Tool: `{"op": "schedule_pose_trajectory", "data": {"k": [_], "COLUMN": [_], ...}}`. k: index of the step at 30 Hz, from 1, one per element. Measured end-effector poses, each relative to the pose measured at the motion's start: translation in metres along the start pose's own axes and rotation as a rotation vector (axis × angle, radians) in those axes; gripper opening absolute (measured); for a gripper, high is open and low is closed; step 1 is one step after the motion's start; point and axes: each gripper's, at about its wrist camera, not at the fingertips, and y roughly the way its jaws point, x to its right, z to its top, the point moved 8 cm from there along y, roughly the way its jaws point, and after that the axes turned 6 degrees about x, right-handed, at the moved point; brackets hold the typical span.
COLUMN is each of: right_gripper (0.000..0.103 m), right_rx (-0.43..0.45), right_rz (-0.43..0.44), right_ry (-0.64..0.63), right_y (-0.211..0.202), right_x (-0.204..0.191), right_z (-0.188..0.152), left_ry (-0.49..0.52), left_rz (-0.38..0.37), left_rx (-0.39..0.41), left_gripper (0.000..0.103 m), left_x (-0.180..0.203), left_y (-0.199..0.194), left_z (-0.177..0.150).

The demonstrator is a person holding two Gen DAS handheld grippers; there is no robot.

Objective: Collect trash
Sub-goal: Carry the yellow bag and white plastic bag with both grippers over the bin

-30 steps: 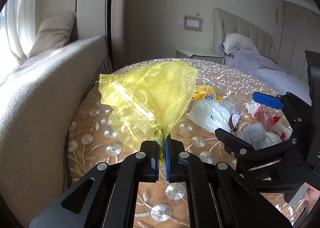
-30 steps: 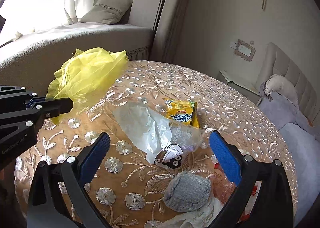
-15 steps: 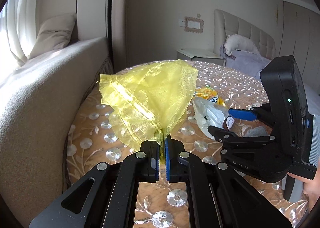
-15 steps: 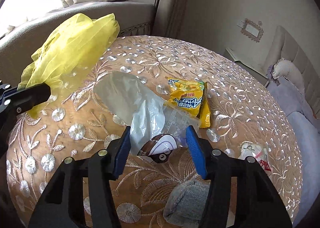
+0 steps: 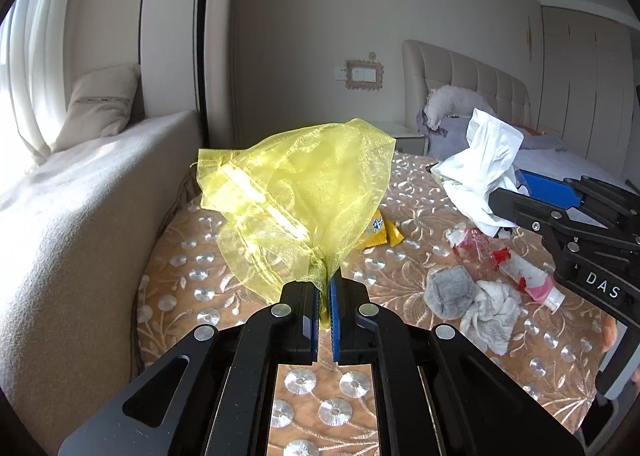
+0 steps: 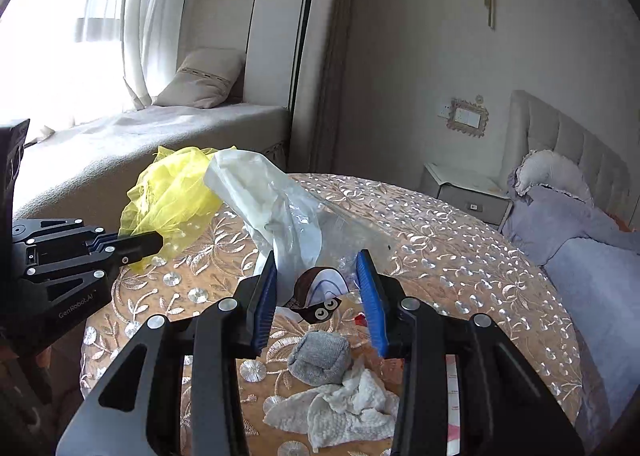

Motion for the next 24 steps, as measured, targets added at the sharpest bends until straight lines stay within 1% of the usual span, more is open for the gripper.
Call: {"op": "schedule_pose_trajectory", "data": {"k": [4,8,11,18,24], "right_gripper": [0.040,0.040,0.040,0.040,0.040], "right_rx": [0.051,0.053,0.042,-0.015,-0.042], "right_rz": [-0.075,-0.163,-0.240,-0.424,-0.568], "right_ry": [0.024,0.045,0.058,0.115,0.178], "right_y": [-0.059,-0.109,-0.144,-0.222,-0.285], "right_x": [0.032,0.064,0.089,0.146,0.182], "right_z": [-0.004,-0.024,-0.044,-0.105,-0.153], "left_ry": [0.035,0.084,0.118,0.223,0.298], "left_rz": [-0.081,-0.177,-0.264,-0.464,-0.619], "left_rx": [0.015,0.020,0.018,-0.012,-0.044], "left_gripper": [0.004,0.004,0.004,0.004,0.004], "left_x": [0.043,0.101,0.146,0.255,0.342], "left_y": [-0.015,-0.029,-0.040,-0.064,-0.082], "left_z": [0.001,-0.005,-0.014,-0.045,-0.078]}}
